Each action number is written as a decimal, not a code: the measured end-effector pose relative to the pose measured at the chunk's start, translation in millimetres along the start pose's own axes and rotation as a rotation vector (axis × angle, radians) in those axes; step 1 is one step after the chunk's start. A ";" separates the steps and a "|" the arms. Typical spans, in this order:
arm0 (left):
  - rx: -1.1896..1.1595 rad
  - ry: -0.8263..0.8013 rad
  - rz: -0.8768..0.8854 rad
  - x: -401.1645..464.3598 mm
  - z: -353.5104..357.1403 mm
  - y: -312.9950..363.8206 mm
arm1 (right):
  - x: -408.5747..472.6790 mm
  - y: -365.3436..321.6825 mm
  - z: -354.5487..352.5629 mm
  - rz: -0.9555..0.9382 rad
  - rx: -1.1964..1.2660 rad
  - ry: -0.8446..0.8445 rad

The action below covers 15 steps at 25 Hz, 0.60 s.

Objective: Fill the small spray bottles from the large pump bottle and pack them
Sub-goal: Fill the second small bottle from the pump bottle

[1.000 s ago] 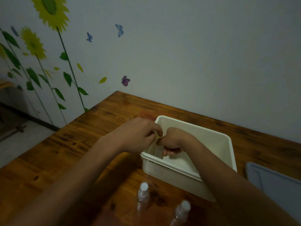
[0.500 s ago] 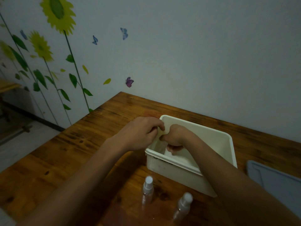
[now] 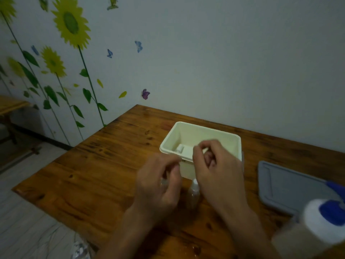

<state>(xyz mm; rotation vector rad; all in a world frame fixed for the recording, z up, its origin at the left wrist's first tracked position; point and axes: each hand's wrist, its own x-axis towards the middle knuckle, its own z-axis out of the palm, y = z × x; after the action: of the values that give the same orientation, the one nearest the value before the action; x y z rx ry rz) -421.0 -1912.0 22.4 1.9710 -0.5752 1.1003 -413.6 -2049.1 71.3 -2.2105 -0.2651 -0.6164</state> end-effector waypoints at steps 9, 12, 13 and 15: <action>0.063 -0.340 -0.357 -70.0 27.7 18.3 | -54.8 63.9 16.1 0.119 0.056 -0.315; 0.167 -0.415 -0.311 -56.6 37.6 19.4 | -52.6 66.1 -0.6 0.152 0.223 -0.199; 0.209 -0.437 -0.266 -48.9 41.2 18.7 | -52.4 68.4 -7.0 0.182 0.290 -0.164; 0.206 -0.482 -0.184 -34.2 48.3 17.7 | -53.5 76.4 -16.2 0.252 0.376 -0.096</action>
<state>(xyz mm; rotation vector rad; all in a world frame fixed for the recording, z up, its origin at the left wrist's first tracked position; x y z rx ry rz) -427.2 -1961.1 -14.4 2.4360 -0.5272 0.5869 -436.0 -2110.5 2.7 -1.8719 -0.1339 -0.2941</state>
